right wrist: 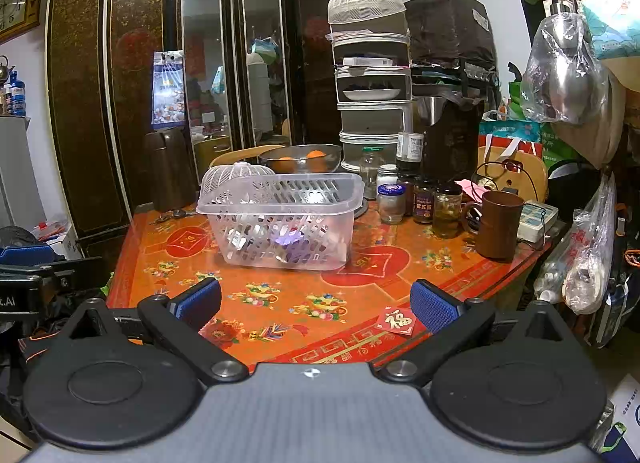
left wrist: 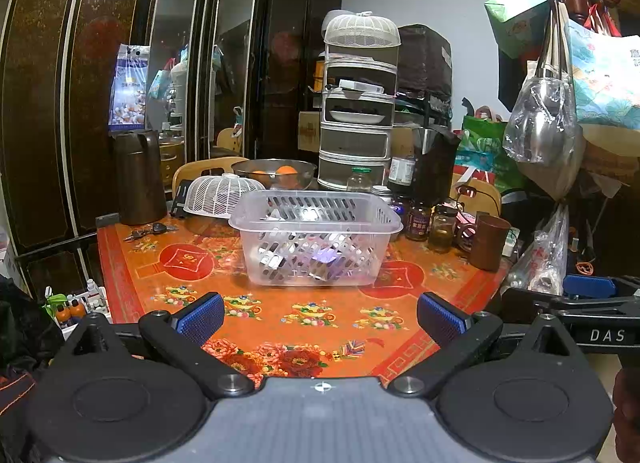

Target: Organize objects

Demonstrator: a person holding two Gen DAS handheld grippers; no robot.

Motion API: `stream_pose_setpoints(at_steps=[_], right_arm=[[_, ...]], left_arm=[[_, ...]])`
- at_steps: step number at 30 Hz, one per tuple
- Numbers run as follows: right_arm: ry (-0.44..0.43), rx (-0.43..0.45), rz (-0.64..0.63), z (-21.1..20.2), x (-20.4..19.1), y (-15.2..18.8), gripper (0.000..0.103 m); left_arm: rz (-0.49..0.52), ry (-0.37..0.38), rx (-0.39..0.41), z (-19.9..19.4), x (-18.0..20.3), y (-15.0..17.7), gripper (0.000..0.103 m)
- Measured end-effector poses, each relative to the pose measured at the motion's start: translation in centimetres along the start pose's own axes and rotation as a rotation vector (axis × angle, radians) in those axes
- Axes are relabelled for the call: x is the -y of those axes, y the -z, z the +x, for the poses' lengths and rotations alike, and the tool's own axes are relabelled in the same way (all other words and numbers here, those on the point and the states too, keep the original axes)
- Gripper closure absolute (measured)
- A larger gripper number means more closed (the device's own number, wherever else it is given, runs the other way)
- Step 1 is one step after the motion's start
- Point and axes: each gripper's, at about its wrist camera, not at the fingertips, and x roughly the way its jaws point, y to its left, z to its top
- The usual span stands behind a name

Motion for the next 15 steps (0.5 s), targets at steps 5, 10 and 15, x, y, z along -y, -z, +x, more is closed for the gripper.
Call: stream_pose_setpoints(at_steps=[5,10,15], right_arm=[[-0.001,0.0,-0.002,-0.02,-0.03,0.0,0.0],[-0.004,0.0,-0.004,0.11,-0.1,0.0,0.0],[-0.005,-0.001,-0.011,0.22,-0.3,0.06,0.0]], left_arm=[[-0.005,0.001,-0.005,0.21,0.01,0.2,0.0],[-0.003,0.002,-0.007,0.33,-0.03,0.21,0.0],[-0.013,0.013,0.01,0.13,-0.27,0.18,0.0]])
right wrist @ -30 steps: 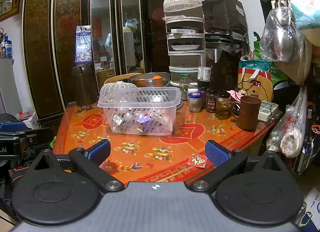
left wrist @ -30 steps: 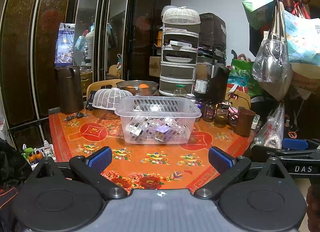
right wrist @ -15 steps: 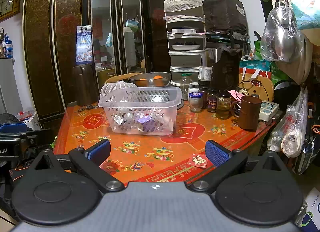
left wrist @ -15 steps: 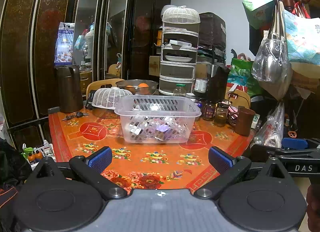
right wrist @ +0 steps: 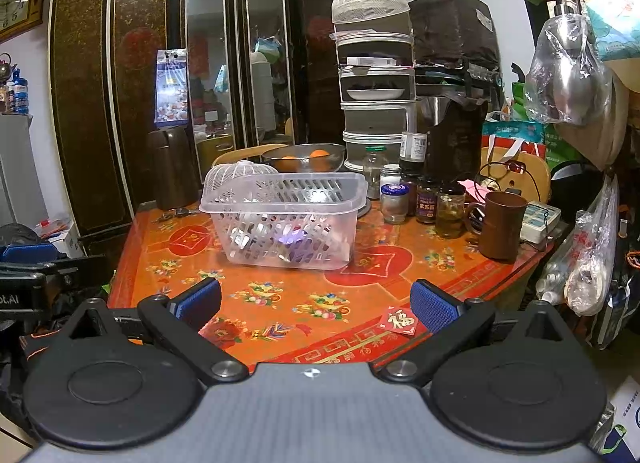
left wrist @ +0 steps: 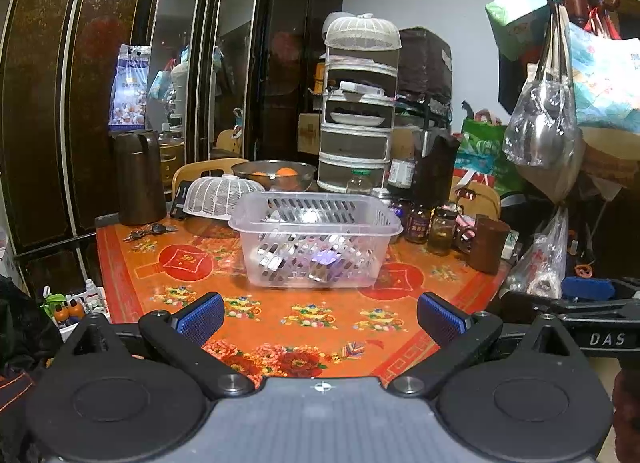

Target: Organize objects

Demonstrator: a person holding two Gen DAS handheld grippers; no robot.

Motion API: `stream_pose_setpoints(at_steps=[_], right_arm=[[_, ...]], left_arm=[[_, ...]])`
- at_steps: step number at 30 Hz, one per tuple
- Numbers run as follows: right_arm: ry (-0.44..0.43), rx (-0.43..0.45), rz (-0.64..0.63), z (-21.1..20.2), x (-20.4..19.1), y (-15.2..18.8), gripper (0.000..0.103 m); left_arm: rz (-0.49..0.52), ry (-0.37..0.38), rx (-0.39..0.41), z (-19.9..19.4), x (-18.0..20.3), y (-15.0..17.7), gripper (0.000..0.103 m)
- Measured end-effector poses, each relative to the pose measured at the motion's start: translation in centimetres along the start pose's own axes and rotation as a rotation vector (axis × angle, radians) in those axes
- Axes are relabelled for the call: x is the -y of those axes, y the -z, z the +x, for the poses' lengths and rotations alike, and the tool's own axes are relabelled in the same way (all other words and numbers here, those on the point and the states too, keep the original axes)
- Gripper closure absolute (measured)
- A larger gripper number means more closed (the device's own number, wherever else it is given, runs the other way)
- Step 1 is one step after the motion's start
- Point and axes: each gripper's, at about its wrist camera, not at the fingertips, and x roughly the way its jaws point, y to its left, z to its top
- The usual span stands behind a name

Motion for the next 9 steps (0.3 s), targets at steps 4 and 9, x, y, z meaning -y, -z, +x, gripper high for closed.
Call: stream_pose_setpoints(at_steps=[4,9], right_arm=[[-0.001,-0.001,-0.002,0.04,-0.12,0.06,0.0],[-0.002,-0.004,-0.001,0.11,-0.16,0.11,0.0]], left_arm=[[-0.001,-0.006,0.019,-0.35,-0.07,-0.07,0.0],[0.001,-0.01,0.011,-0.2,-0.14,-0.06,0.0]])
